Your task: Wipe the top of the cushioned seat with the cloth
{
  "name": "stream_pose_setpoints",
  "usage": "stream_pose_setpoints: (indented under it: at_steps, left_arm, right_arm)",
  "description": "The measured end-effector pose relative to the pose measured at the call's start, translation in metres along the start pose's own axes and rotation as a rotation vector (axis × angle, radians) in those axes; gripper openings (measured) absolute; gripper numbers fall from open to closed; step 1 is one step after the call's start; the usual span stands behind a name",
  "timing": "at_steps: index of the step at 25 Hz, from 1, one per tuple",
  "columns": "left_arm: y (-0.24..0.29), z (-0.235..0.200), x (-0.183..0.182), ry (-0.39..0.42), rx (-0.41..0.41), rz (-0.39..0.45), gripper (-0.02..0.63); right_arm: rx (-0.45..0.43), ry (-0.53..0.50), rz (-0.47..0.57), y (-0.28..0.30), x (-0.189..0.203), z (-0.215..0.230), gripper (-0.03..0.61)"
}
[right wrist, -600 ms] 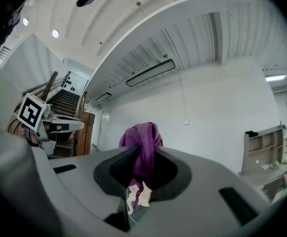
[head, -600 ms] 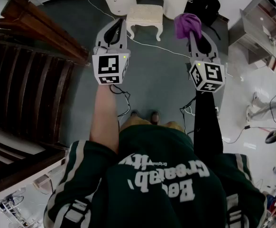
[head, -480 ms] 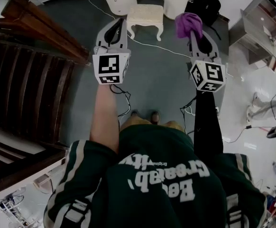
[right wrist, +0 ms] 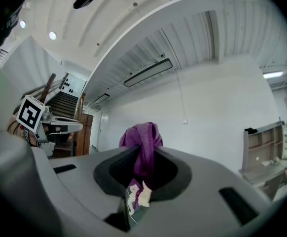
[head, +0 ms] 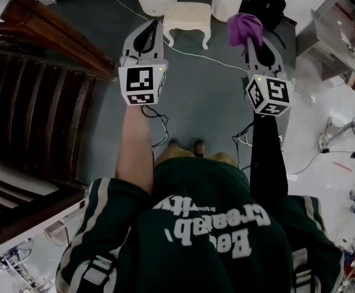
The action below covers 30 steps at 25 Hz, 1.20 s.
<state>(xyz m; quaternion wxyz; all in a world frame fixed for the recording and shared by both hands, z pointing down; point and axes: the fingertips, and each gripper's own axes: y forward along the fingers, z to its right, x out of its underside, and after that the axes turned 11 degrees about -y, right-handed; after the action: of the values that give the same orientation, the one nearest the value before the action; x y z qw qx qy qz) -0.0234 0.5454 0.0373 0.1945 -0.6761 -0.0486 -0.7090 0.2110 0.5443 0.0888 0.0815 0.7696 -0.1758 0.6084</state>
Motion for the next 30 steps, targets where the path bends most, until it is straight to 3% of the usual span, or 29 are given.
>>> stream_pose_setpoints:
  at_steps: [15, 30]
  left_arm:
    - [0.037, -0.020, 0.012, 0.026, -0.001, -0.025, 0.015]
    - [0.214, -0.131, 0.060, -0.014, 0.067, -0.044, 0.015]
  right_arm:
    - [-0.006, 0.025, -0.022, 0.042, 0.017, 0.010, 0.063]
    - [0.058, 0.000, -0.092, 0.232, 0.035, 0.035, 0.063]
